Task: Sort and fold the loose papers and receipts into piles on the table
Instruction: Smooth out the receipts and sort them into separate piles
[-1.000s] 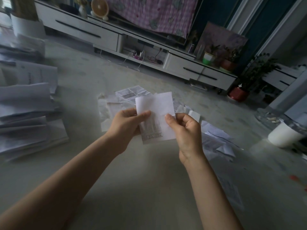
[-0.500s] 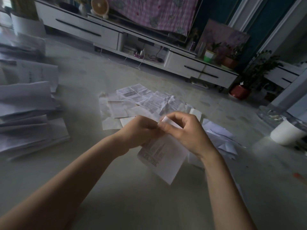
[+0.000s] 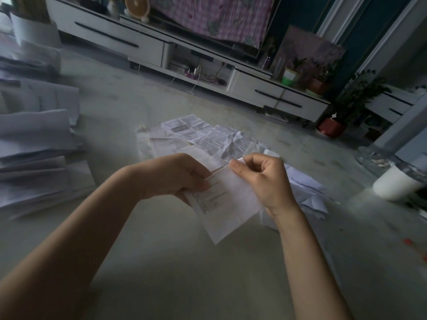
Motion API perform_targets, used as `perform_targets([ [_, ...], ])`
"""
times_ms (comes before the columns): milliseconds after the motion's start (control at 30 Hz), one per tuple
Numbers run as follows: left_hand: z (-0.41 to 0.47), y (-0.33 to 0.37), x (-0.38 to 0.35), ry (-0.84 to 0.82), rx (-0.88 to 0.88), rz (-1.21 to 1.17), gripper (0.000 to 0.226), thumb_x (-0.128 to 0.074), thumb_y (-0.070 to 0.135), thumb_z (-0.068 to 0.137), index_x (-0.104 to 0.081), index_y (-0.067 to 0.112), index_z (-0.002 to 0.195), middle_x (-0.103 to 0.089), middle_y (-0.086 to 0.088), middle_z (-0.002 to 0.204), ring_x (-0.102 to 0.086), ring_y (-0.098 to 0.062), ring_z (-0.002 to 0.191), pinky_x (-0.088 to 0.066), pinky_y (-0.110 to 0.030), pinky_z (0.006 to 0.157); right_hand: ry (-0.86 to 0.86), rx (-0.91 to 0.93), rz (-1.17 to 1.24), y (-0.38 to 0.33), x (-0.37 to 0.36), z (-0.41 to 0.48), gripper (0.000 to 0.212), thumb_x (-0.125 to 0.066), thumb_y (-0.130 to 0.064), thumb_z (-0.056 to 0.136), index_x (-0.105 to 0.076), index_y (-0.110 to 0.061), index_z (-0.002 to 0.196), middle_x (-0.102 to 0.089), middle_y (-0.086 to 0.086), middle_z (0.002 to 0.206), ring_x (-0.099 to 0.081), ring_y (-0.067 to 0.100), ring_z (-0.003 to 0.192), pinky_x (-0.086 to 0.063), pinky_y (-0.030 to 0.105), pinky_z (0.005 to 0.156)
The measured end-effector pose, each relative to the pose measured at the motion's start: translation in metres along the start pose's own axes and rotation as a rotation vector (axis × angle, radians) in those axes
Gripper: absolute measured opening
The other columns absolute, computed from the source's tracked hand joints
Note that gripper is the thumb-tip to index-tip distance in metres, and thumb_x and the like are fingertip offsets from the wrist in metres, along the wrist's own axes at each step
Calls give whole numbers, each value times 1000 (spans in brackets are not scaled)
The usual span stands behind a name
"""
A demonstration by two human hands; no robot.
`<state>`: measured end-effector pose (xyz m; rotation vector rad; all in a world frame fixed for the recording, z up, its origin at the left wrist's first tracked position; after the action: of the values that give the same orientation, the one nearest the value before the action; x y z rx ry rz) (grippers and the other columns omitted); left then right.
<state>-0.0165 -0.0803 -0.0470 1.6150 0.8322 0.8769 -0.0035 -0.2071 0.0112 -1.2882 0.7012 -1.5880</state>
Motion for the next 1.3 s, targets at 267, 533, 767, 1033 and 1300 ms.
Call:
perform_targets([
  [267, -15, -4, -6, -252, 67, -23, 31, -50, -18, 83, -65, 5, 98, -73, -6, 84, -70, -14, 77, -56, -22, 64, -95, -38, 47, 2, -14, -3, 17, -69, -15, 81, -66, -1, 71, -58, 12, 68, -50, 16, 64, -41, 22, 60],
  [533, -16, -1, -11, -238, 64, -54, 27, -70, 17, 80, -65, 4, 103, -71, -11, 93, -68, -21, 87, -57, -30, 71, -146, -43, 84, 2, -10, -3, 17, -69, -28, 73, -66, -12, 70, -63, -5, 64, -55, 5, 63, -44, 17, 60],
  [767, -1, -9, 29, 235, 34, -59, 8, -56, 6, 90, -64, 9, 88, -59, -7, 77, -60, -14, 61, -56, -27, 51, -36, -167, 229, 20, -10, -1, 34, -62, -43, 74, -66, -13, 90, -66, 1, 82, -58, 11, 75, -45, 22, 67],
  [1033, 0, 5, 43, 421, -139, -315, 24, -47, 0, 91, -63, 10, 78, -61, -9, 74, -60, -16, 61, -52, -25, 54, -138, -306, 389, 30, -33, -9, 9, -58, -12, 89, -61, -14, 97, -63, 2, 74, -56, 11, 54, -41, 19, 40],
  [1300, 1, -1, 23, 285, -7, -526, 19, -41, 2, 91, -59, 4, 85, -65, -16, 81, -68, -24, 62, -59, -32, 56, -35, -228, 395, 26, -25, -6, 43, -40, 10, 85, -67, -19, 68, -64, -1, 62, -54, 12, 46, -36, 19, 39],
])
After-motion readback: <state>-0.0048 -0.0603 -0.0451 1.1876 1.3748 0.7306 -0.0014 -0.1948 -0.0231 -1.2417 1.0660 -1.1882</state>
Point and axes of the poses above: each hand's wrist, its own z-axis towards the middle knuckle, its own x-axis out of the back of the hand, y = z × x, the point moved 10 cm from there along z, towards the middle knuckle
